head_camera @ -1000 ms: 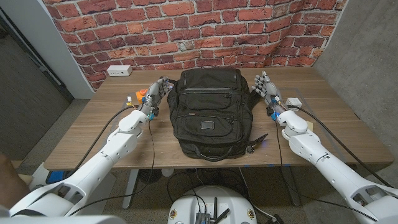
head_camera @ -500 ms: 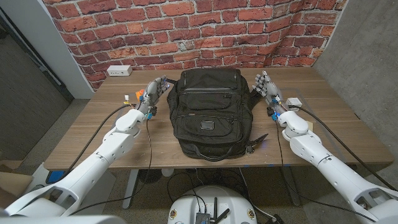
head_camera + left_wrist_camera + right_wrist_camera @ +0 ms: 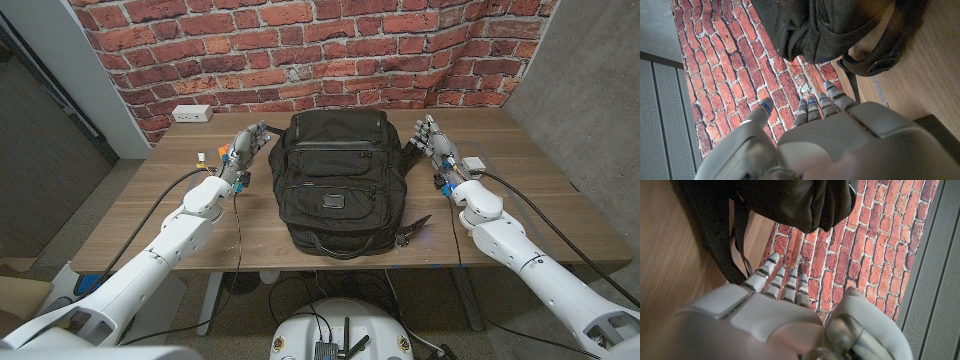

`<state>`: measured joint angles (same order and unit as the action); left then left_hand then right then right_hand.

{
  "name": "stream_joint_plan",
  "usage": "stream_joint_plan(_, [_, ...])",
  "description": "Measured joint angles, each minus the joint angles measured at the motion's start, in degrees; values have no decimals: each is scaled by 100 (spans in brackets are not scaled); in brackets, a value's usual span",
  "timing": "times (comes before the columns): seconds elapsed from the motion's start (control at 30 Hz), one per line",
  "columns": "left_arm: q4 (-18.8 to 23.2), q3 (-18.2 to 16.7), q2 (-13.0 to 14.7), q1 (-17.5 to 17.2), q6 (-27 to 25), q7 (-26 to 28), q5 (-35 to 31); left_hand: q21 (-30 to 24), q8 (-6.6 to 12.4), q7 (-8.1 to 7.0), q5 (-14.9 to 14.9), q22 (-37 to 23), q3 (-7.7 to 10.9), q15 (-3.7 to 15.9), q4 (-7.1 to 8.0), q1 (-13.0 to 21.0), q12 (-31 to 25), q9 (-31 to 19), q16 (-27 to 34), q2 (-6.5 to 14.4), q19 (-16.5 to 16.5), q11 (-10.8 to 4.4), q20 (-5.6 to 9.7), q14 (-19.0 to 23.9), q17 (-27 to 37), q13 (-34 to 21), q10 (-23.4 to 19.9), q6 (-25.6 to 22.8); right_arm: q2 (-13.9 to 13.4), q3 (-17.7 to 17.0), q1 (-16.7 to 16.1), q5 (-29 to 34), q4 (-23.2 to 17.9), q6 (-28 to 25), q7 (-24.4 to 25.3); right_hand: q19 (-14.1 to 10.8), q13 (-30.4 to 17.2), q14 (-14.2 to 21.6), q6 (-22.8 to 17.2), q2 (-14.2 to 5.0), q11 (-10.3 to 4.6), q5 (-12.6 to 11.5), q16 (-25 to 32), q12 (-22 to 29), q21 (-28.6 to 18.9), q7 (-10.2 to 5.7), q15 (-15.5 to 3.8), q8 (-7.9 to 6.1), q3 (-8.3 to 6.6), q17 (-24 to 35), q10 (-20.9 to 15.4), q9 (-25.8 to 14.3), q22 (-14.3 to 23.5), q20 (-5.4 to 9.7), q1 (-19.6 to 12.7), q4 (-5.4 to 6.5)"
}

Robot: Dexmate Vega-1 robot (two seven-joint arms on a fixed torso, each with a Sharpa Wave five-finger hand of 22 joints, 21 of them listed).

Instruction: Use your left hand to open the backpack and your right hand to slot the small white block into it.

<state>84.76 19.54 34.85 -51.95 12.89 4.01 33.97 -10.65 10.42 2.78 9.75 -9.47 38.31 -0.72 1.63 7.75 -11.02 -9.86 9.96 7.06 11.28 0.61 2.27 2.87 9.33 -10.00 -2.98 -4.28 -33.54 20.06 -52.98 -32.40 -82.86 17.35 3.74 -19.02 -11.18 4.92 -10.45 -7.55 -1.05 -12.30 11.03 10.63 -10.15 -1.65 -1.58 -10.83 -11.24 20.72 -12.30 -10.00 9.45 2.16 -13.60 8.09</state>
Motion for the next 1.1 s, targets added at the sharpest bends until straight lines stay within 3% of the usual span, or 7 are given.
stream_joint_plan(0.27, [215,-78,87,-128,-70,218,-77,0,0,0,0,0,-6,0,-7,0,0,0,0,0,0,-31,0,0,0,0,-31,0,-182,-64,-121,149,-224,-92,153,134,27,43,-27,0,-99,-6,23,0,0,-27,-41,0,-41,-80,-99,0,-12,30,0,-74])
stream_joint_plan(0.8, [557,-193,169,-316,-228,624,-225,0,0,-29,0,1,18,32,-96,0,0,-1,-3,0,0,-62,0,31,1,1,-61,-29,-545,-242,-307,343,-524,-186,265,322,53,43,-27,0,-122,-6,23,0,0,-27,-41,0,-98,-159,-78,1,-12,14,0,-130])
stream_joint_plan(1.1, [643,-236,167,-402,-279,762,-248,0,0,-30,0,1,33,21,-141,0,0,-1,-3,0,1,-93,-1,83,1,1,-92,-92,-728,-309,-386,543,-688,-269,374,462,53,21,72,0,-183,-6,-1,0,0,-102,-62,46,-124,-212,-17,1,-11,30,0,-156])
